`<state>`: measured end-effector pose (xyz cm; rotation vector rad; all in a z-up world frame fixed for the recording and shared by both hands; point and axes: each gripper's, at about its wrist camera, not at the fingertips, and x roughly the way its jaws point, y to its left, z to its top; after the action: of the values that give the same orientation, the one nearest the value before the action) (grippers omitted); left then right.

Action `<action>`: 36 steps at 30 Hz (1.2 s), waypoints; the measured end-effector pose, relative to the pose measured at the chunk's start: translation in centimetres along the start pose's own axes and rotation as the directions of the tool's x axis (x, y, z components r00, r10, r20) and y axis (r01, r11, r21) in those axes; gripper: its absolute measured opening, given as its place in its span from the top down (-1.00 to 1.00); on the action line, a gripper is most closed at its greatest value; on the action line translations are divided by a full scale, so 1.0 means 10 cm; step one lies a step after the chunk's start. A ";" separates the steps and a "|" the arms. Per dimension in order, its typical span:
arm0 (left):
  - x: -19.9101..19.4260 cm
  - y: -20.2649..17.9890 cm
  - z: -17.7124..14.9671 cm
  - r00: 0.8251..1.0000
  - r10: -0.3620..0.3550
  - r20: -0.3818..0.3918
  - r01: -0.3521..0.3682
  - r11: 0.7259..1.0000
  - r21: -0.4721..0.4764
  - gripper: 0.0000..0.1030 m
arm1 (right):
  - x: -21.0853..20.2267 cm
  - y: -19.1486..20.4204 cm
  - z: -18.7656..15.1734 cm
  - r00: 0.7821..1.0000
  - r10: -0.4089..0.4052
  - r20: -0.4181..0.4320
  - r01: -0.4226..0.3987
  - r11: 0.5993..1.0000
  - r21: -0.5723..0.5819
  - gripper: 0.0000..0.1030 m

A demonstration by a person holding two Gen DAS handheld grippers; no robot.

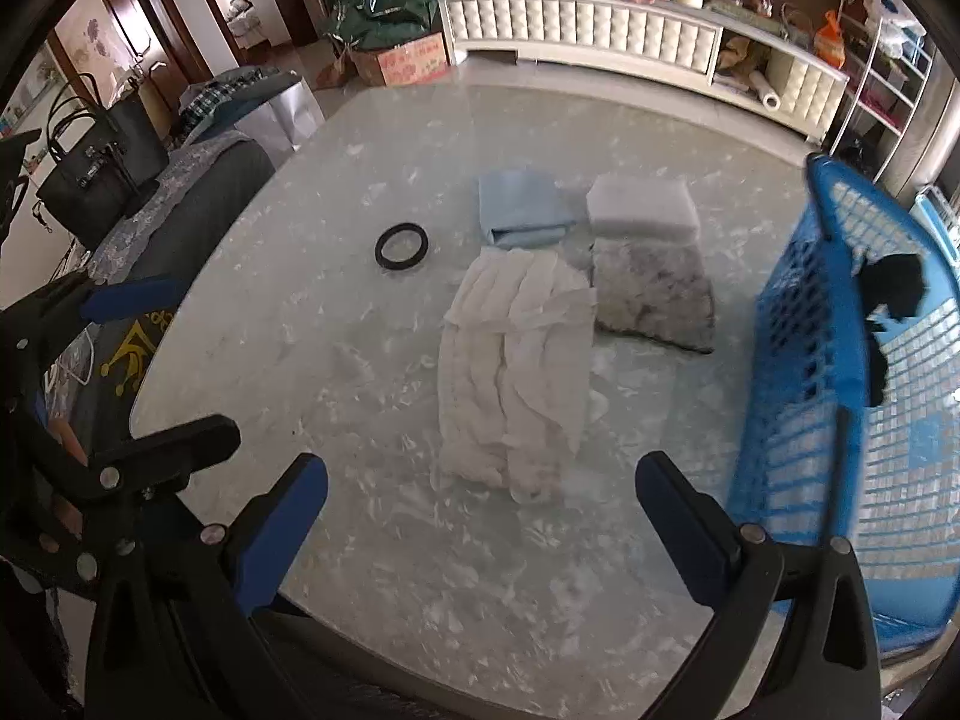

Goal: Organize soft objects
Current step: 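Grasp the white gauze cloth with the right gripper while the left grasps the black ring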

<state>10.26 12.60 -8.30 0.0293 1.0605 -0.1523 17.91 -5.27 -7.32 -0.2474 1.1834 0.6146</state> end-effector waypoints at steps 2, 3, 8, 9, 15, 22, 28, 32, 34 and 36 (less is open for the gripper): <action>0.08 0.08 -0.01 1.000 0.001 -0.006 -0.001 1.000 -0.018 -1.00 | 0.09 0.01 0.03 1.000 0.012 -0.015 -0.012 1.000 0.002 -1.00; 0.13 0.12 -0.03 1.000 0.003 0.001 -0.003 1.000 -0.023 -1.00 | 0.16 0.00 0.05 1.000 0.018 -0.023 -0.018 1.000 0.004 -1.00; 0.30 0.25 -0.03 1.000 0.005 0.018 -0.004 0.999 -0.033 -1.00 | 0.36 -0.02 0.12 0.999 0.007 -0.049 -0.006 1.000 0.019 -1.00; 0.36 0.29 -0.02 1.000 -0.015 0.007 0.015 0.999 -0.044 -1.00 | 0.41 -0.03 0.13 0.998 0.001 -0.056 0.000 1.000 0.024 -1.00; 0.61 0.40 0.03 0.999 -0.040 -0.034 0.039 0.998 -0.040 -1.00 | 0.66 -0.11 0.20 0.996 -0.017 -0.088 0.021 0.998 0.053 -1.00; 0.91 0.57 0.17 0.997 -0.059 -0.055 0.057 0.998 -0.033 -1.00 | 0.94 -0.17 0.31 0.993 -0.029 -0.118 0.039 0.996 0.082 -0.99; 1.11 0.65 0.29 0.996 -0.043 -0.075 0.045 0.999 0.027 -1.00 | 1.06 -0.16 0.33 0.990 -0.057 -0.131 0.067 0.995 0.075 -0.65; 1.26 0.76 0.39 0.995 -0.038 -0.089 0.044 0.997 0.057 -1.00 | 1.08 -0.05 0.33 0.989 -0.075 -0.130 0.082 0.996 0.047 -0.55; 1.33 0.81 0.44 0.995 -0.036 -0.097 0.043 0.997 0.068 -1.00 | 1.10 -0.02 0.32 0.988 -0.088 -0.126 0.093 0.995 0.035 -0.52; 1.39 0.83 0.49 0.995 -0.030 -0.100 0.039 0.996 0.085 -1.00 | 1.11 0.00 0.31 0.988 -0.096 -0.119 0.099 0.995 0.026 -0.48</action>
<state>22.31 18.81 -18.40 0.0976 1.1532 -0.2299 22.99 -0.25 -16.30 -0.3162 1.2854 0.5005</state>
